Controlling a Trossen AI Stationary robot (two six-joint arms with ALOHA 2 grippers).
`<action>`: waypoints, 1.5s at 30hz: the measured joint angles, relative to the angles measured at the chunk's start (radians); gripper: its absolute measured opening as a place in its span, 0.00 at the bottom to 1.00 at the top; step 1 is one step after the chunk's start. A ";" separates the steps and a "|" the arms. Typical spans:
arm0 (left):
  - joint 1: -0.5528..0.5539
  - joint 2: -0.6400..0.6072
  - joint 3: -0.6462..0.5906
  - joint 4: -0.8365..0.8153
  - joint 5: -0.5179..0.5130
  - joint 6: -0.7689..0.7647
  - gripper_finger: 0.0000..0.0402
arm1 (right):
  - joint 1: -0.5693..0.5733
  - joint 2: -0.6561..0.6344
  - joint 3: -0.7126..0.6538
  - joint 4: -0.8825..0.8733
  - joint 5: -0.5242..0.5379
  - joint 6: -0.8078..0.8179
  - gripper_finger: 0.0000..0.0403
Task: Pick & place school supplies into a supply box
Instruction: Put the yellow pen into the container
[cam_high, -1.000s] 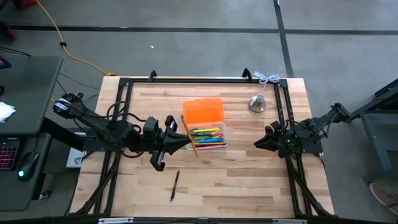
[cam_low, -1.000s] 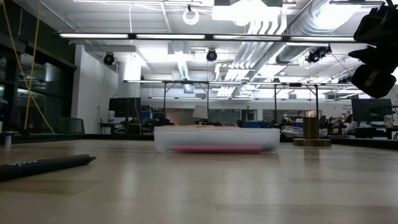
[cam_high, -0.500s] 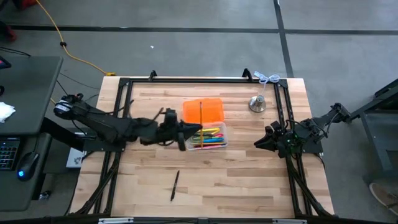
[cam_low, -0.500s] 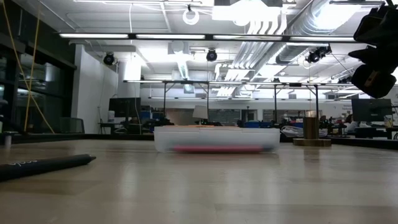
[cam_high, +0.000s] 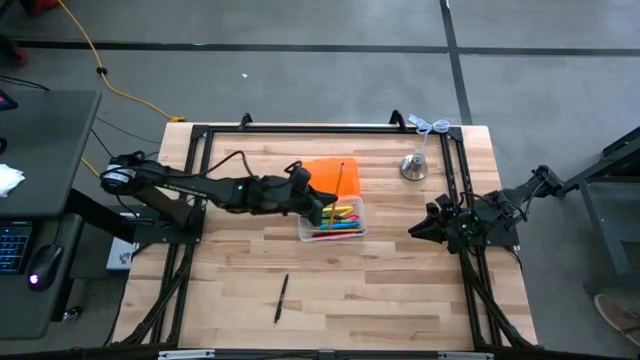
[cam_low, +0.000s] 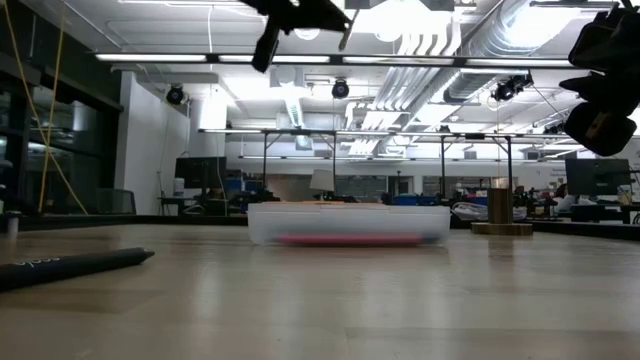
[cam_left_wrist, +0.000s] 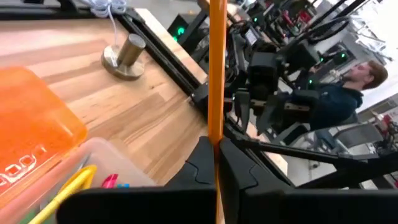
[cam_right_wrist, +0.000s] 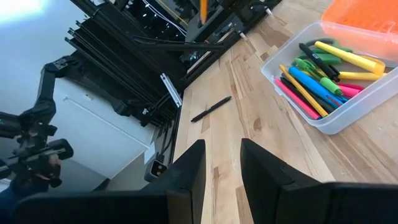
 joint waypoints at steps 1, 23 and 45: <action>0.009 0.006 0.000 -0.001 0.014 0.000 0.07 | 0.000 0.000 0.000 0.000 0.000 0.000 0.19; 0.071 0.241 0.506 -0.741 0.084 0.138 0.07 | 0.000 0.000 0.000 0.003 -0.009 0.000 0.19; 0.072 0.443 0.651 -0.946 0.182 0.388 0.07 | 0.000 0.001 0.000 0.009 0.007 -0.032 0.19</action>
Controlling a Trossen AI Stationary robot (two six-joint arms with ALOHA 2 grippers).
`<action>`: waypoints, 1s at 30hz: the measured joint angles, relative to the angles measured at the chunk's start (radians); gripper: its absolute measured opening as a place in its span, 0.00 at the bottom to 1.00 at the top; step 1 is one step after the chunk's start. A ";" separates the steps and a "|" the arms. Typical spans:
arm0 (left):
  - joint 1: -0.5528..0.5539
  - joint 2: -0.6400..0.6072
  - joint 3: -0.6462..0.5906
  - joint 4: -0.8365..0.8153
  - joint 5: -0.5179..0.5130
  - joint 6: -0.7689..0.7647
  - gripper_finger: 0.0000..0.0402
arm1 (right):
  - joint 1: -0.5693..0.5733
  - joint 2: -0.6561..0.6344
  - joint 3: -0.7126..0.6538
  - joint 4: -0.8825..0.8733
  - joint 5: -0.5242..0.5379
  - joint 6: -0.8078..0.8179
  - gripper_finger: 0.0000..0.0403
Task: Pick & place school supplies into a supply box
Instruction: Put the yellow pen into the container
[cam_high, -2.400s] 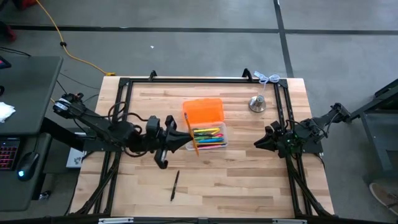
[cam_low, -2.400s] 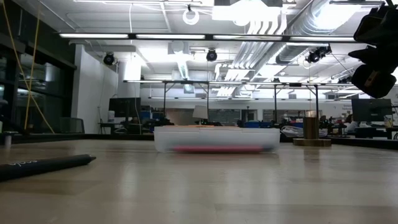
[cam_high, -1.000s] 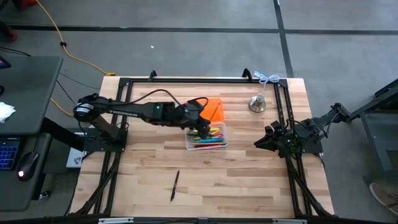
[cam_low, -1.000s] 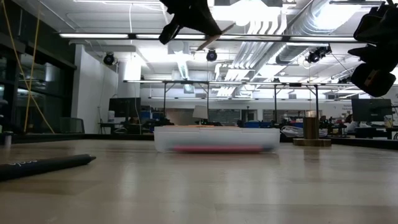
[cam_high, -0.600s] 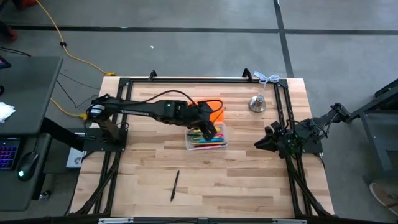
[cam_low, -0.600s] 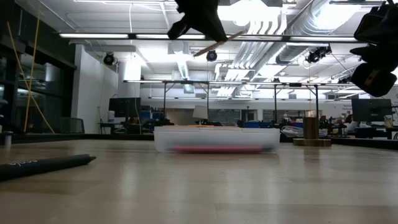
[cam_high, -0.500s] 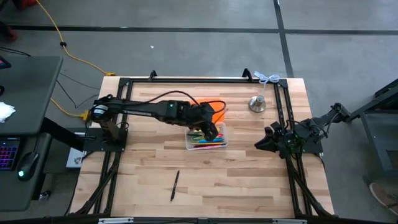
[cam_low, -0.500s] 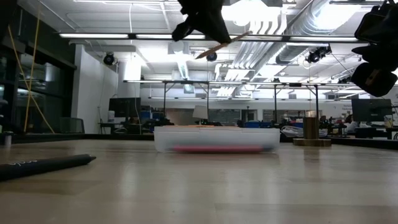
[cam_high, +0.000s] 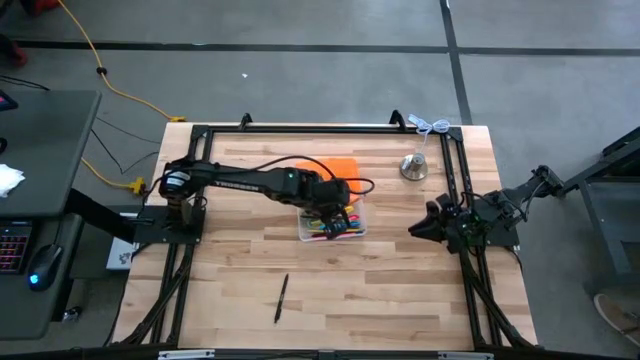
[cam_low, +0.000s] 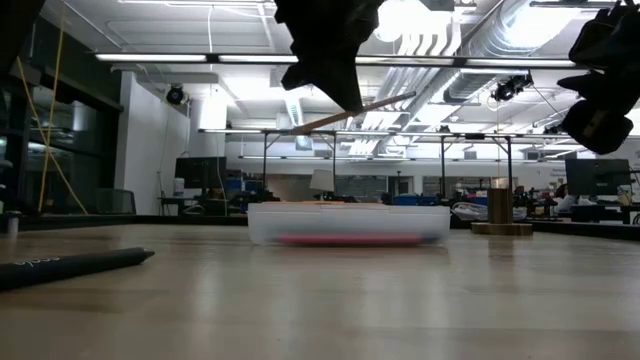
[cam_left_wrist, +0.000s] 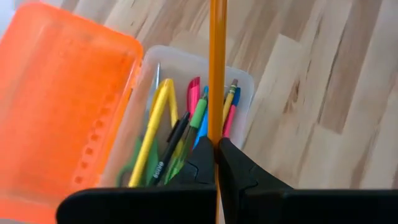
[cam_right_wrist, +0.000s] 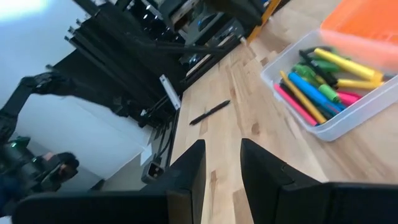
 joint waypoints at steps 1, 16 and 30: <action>0.004 0.000 0.000 0.001 -0.001 0.029 0.07 | 0.000 0.000 0.000 0.002 0.014 -0.001 0.19; 0.057 0.039 -0.002 -0.004 0.058 0.333 0.07 | 0.000 0.000 0.000 0.008 0.141 -0.002 0.19; 0.058 0.140 -0.001 -0.032 0.082 0.422 0.07 | 0.000 0.029 -0.001 -0.045 0.160 -0.004 0.19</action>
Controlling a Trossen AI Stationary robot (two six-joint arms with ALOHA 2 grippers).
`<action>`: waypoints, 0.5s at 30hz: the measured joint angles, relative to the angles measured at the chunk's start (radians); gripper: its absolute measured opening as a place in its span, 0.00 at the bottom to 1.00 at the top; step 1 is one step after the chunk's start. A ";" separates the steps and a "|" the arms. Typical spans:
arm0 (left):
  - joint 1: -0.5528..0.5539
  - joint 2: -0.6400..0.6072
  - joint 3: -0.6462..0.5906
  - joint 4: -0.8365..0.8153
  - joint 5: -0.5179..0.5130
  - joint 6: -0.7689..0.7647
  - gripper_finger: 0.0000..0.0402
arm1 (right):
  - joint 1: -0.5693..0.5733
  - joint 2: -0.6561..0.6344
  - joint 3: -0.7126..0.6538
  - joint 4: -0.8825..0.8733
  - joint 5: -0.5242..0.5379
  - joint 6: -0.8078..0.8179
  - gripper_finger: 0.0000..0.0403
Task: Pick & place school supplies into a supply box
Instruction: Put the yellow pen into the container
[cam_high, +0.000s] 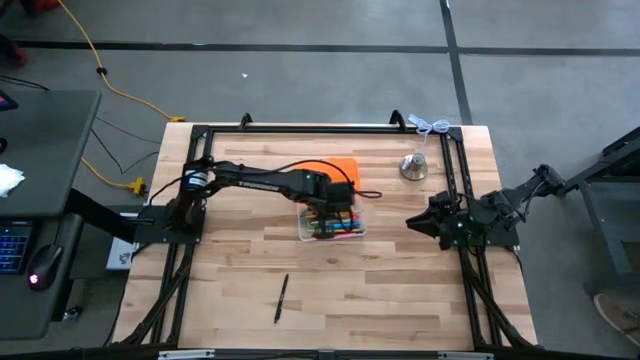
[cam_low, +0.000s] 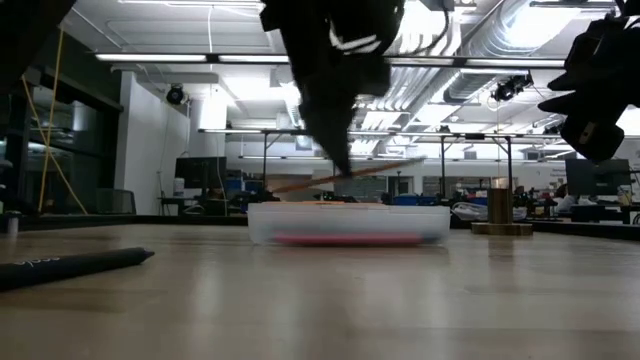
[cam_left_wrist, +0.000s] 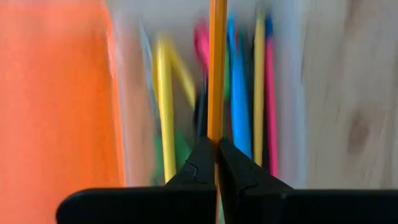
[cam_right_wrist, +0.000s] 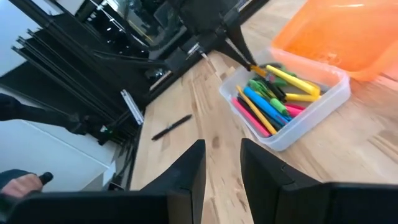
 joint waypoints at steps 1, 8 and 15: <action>0.000 0.000 -0.005 -0.030 0.000 0.001 0.07 | 0.000 0.003 0.000 -0.001 0.005 0.000 0.19; 0.000 0.019 -0.005 -0.003 0.000 0.017 0.07 | 0.000 0.019 0.000 -0.009 0.012 -0.005 0.19; 0.000 0.028 -0.004 -0.002 0.000 0.023 0.07 | 0.000 0.024 0.000 -0.007 0.013 -0.005 0.19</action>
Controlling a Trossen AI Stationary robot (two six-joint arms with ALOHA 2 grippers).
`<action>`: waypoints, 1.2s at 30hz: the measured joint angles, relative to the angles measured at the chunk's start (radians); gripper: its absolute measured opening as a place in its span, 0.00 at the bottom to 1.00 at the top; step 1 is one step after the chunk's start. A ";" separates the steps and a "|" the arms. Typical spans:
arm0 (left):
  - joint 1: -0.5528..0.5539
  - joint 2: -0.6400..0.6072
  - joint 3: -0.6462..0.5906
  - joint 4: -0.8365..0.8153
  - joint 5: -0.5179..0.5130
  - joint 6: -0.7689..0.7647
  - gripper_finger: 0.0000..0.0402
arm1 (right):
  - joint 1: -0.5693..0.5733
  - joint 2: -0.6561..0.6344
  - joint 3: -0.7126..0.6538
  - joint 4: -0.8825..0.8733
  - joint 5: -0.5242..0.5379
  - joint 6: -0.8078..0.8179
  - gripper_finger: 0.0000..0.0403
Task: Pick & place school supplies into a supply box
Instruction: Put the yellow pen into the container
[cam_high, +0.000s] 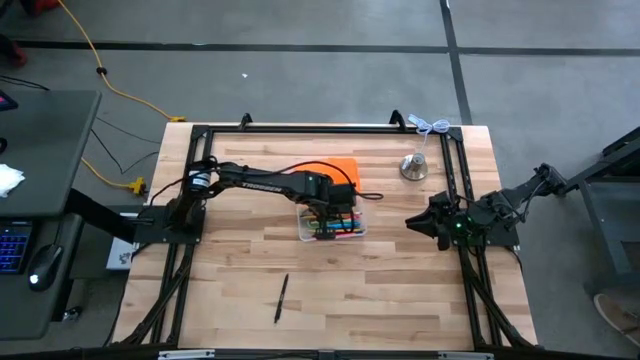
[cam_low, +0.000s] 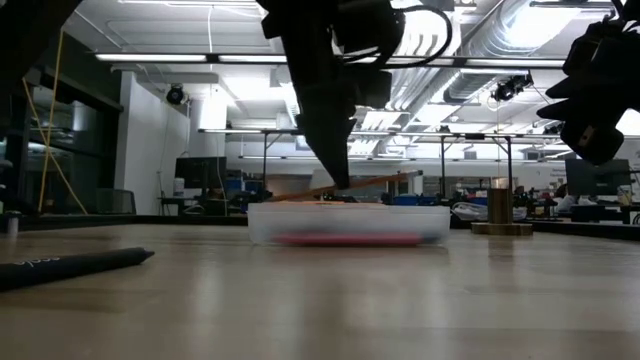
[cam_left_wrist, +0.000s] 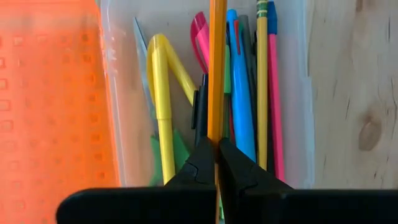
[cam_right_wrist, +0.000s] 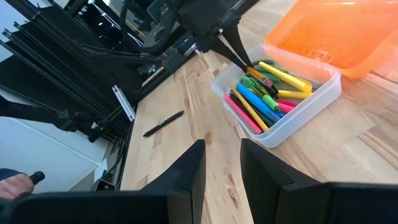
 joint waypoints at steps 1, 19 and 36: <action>0.000 0.000 0.000 0.000 0.000 0.000 0.07 | 0.000 0.000 0.000 -0.001 0.001 0.001 0.19; 0.006 0.061 0.000 0.036 0.028 -0.003 0.07 | 0.000 0.006 0.000 0.010 -0.002 0.008 0.19; 0.006 0.061 0.000 0.019 0.027 0.003 0.22 | 0.000 0.005 0.000 0.017 -0.001 0.008 0.19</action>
